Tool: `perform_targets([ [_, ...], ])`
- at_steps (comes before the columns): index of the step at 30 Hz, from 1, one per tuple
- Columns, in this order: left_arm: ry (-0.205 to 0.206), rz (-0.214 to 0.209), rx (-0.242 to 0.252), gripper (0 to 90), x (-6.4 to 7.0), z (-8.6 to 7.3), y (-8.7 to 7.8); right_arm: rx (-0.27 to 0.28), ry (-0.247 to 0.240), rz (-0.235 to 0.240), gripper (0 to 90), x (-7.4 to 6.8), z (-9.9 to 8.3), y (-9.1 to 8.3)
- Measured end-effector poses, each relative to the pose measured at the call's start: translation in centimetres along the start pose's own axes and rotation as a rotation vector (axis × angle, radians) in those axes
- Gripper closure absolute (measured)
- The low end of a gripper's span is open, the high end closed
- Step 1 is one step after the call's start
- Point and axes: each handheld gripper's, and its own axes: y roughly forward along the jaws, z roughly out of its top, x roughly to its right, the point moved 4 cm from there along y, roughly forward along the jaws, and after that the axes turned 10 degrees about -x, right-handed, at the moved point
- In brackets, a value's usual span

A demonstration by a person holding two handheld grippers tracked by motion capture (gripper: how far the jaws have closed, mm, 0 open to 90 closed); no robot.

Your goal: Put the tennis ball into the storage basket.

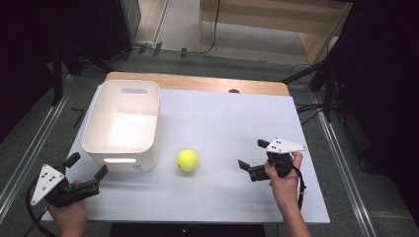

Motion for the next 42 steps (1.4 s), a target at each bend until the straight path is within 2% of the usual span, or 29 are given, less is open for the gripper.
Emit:
perform_targets([
  [12,-0.002,-0.005,-0.001,2.8,0.0,0.0,0.0,-0.039,0.001,0.022,0.0,-0.4,1.0,1.2],
  [42,0.001,-0.006,0.000,2.9,0.0,0.0,0.0,-0.085,-0.064,0.102,0.0,-2.9,2.9,4.2],
])
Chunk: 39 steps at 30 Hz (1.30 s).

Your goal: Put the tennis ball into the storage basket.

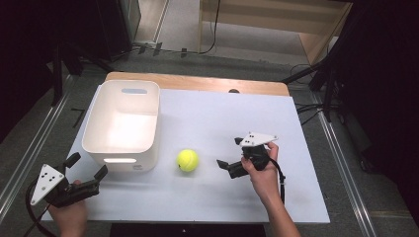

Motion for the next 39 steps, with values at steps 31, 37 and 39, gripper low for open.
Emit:
perform_targets([
  [31,-0.001,-0.003,-0.001,2.9,0.0,0.0,0.0,-0.047,-0.060,0.055,0.0,-2.3,2.2,2.9],
  [37,-0.002,-0.004,-0.001,2.9,0.0,0.0,-0.1,-0.057,-0.070,0.069,0.0,-2.7,2.5,3.5],
  [39,-0.003,-0.003,0.000,2.8,0.0,0.0,0.0,-0.064,-0.079,0.068,0.0,-3.0,2.8,3.6],
])
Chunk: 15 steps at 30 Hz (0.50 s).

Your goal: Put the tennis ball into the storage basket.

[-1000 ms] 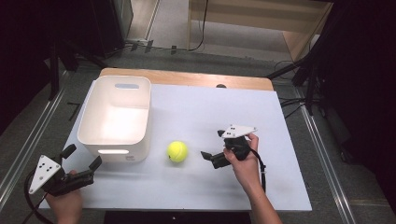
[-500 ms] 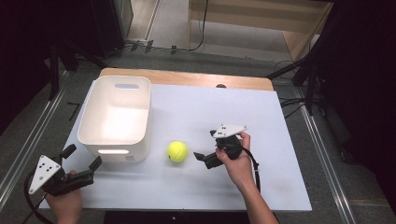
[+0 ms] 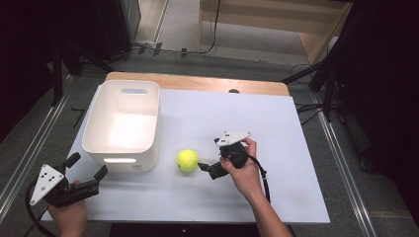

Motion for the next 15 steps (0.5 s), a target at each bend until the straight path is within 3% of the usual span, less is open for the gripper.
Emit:
perform_targets([
  [15,0.003,0.000,-0.001,2.9,0.0,0.0,0.0,-0.039,-0.029,0.035,0.0,-0.9,0.9,1.7],
])
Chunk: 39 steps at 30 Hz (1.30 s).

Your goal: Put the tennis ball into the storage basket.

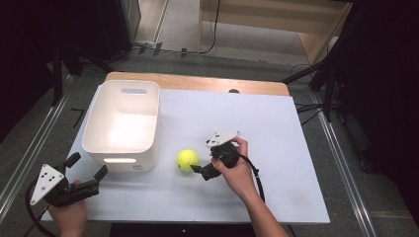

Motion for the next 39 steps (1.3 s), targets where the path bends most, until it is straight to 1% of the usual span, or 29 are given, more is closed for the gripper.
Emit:
perform_targets([
  [7,-0.003,-0.001,0.000,2.9,0.0,0.0,0.0,-0.042,0.006,0.037,0.0,-0.4,0.3,1.0],
  [9,-0.003,-0.001,0.000,2.8,0.0,0.0,0.0,-0.061,0.014,0.036,0.0,-0.6,0.4,1.4],
  [10,-0.003,-0.002,-0.001,2.9,0.0,0.0,0.0,-0.070,0.009,0.039,0.0,-0.7,0.5,1.6],
  [12,-0.004,-0.002,0.002,2.8,0.0,0.0,0.0,-0.078,0.013,0.056,0.0,-0.9,0.5,1.9],
  [13,-0.003,-0.003,0.002,2.8,0.0,0.0,0.0,-0.082,0.011,0.057,0.0,-0.9,0.6,2.1],
  [14,-0.003,-0.003,0.002,2.9,0.0,0.0,0.0,-0.090,0.021,0.053,0.0,-1.0,0.6,2.3],
  [15,-0.004,-0.003,0.002,2.8,0.0,0.0,0.0,-0.094,0.021,0.055,0.0,-1.0,0.7,2.5],
  [17,-0.003,-0.003,-0.001,2.9,0.0,0.0,0.0,-0.102,0.022,0.063,0.0,-1.1,0.7,2.8],
  [20,-0.003,-0.003,-0.001,2.8,0.0,0.0,0.0,-0.122,0.028,0.050,0.0,-1.2,0.8,3.2],
  [25,-0.004,-0.004,0.002,2.8,0.0,0.0,0.0,-0.159,0.008,0.033,0.0,-1.5,0.8,4.0],
  [26,-0.004,-0.003,0.001,2.8,0.0,0.0,0.0,-0.162,0.005,0.031,0.3,-1.5,0.8,4.1],
  [27,-0.003,-0.003,0.001,2.8,0.0,0.0,0.0,-0.158,0.015,0.025,6.3,-1.6,0.8,4.1],
  [29,-0.003,-0.004,0.001,2.9,0.0,0.0,0.0,-0.150,0.016,0.017,7.1,-1.5,1.0,4.1],
  [30,-0.004,-0.004,0.001,2.9,0.0,0.0,0.0,-0.146,0.026,0.014,7.1,-1.5,1.0,4.2],
  [31,-0.003,-0.004,0.002,2.8,0.0,0.0,0.0,-0.142,0.027,0.019,7.2,-1.5,1.1,4.2],
  [33,-0.005,-0.004,-0.002,2.8,0.0,0.0,-0.1,-0.152,0.031,0.015,7.2,-1.5,1.2,4.3],
  [34,-0.005,-0.003,-0.003,2.9,0.0,0.0,-0.1,-0.156,0.021,0.011,7.3,-1.5,1.2,4.5],
  [36,-0.003,-0.004,0.000,2.8,0.0,0.0,0.0,-0.170,0.021,0.000,7.7,-1.6,1.1,4.7],
  [37,-0.004,-0.004,0.000,2.9,0.0,0.0,0.0,-0.171,0.011,-0.004,11.3,-1.5,1.1,4.9],
  [39,-0.004,-0.003,-0.004,2.9,0.0,0.0,-0.1,-0.169,0.022,-0.018,12.7,-1.6,1.2,5.0],
])
